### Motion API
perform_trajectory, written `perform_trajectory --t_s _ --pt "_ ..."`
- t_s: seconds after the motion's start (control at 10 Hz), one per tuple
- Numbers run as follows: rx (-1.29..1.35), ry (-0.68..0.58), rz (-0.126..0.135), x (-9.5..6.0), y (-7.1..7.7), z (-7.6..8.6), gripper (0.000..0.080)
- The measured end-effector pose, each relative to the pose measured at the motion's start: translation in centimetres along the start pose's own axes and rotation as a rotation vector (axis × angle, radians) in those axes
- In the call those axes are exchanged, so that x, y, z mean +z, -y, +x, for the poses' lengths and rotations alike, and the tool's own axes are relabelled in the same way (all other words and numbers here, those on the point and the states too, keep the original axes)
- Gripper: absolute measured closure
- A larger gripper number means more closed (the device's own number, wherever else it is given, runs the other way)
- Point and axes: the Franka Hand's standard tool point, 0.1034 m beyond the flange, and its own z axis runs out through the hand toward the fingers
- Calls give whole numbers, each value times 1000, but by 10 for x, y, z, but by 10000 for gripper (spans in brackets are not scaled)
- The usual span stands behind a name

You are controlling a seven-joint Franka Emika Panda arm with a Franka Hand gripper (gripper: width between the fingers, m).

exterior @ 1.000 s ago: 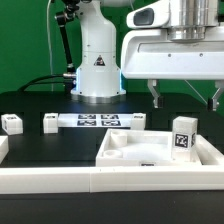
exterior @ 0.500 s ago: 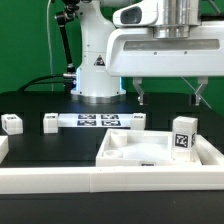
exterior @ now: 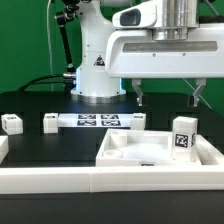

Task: Assemble square table

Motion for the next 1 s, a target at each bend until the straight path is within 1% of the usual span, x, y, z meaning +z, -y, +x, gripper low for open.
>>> perform_trajectory --t_s 0.1,0.2,0.3,0.4,0.8,0.9,1.0 --pt "-11 -10 -1 5 -11 -22 151" --pt "-20 -12 -4 9 -20 -39 151" --pt "-25 -18 -7 12 -27 -53 151" --pt "-25 -13 -9 15 -31 -59 151" --pt "-28 13 -15 18 -36 -80 151" --pt "-23 12 -7 19 -42 -84 151" --pt "5 5 -3 23 -49 -96 151"
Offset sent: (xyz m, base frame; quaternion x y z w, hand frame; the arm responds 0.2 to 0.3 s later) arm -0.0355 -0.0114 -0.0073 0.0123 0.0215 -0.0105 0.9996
